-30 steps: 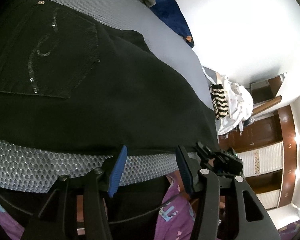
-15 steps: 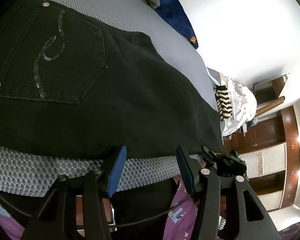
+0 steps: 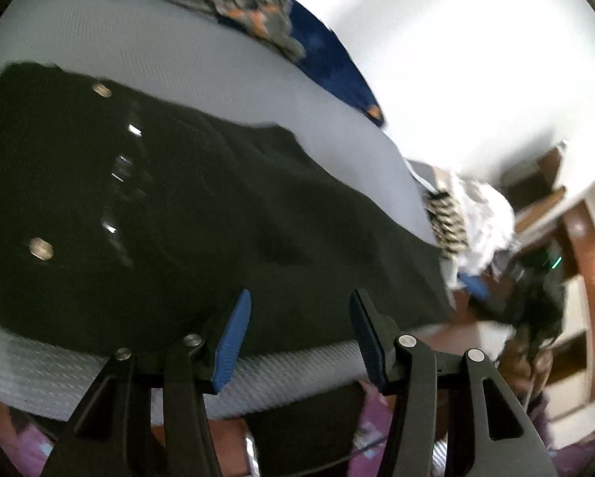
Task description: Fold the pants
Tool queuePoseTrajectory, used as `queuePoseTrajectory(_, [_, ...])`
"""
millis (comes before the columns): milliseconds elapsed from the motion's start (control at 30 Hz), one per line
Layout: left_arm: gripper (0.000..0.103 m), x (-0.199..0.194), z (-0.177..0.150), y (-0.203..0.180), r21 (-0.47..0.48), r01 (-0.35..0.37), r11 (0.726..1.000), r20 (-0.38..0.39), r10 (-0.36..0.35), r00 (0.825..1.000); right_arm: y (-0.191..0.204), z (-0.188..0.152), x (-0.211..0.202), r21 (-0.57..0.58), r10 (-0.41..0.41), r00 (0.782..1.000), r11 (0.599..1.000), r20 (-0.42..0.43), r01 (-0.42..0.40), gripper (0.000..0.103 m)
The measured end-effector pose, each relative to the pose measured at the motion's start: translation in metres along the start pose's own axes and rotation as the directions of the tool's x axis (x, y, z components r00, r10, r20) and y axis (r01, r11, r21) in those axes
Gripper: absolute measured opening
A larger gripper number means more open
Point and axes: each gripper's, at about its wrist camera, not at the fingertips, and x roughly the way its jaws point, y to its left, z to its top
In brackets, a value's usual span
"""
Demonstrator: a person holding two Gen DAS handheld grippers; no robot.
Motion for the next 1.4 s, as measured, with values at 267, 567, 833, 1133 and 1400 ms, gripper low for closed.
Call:
queuePoseTrajectory(267, [0.053,-0.041,0.008,0.039,-0.094,-0.096,0.991,0.114,0.107,0.988,0.005,0.085,0.153,-0.312,-0.060,0.958,0.949,-0.281,-0.032,0.056])
queuePoseTrajectory(567, [0.053,-0.072,0.015,0.075,-0.174,-0.171,0.970,0.174,0.201,0.964,0.002,0.092,0.220,-0.418,-0.125,0.897,0.906,-0.425,-0.071,0.041])
queuePoseTrajectory(833, [0.053,-0.092,0.016,0.098,-0.225,-0.248,0.942,0.219,0.297,0.929,0.005,0.084,0.233,-0.472,-0.160,0.892,0.879,-0.422,-0.065,0.007])
queuePoseTrajectory(1133, [0.054,-0.132,0.028,0.136,-0.318,-0.317,0.893,0.294,0.411,0.863,-0.043,0.128,0.212,-0.226,-0.078,0.975,0.974,-0.207,0.030,0.000])
queuePoseTrajectory(1400, [0.054,-0.122,0.037,0.143,-0.253,-0.300,0.920,0.240,0.360,0.902,-0.038,0.118,0.186,-0.253,-0.022,0.972,0.967,-0.234,-0.039,0.011])
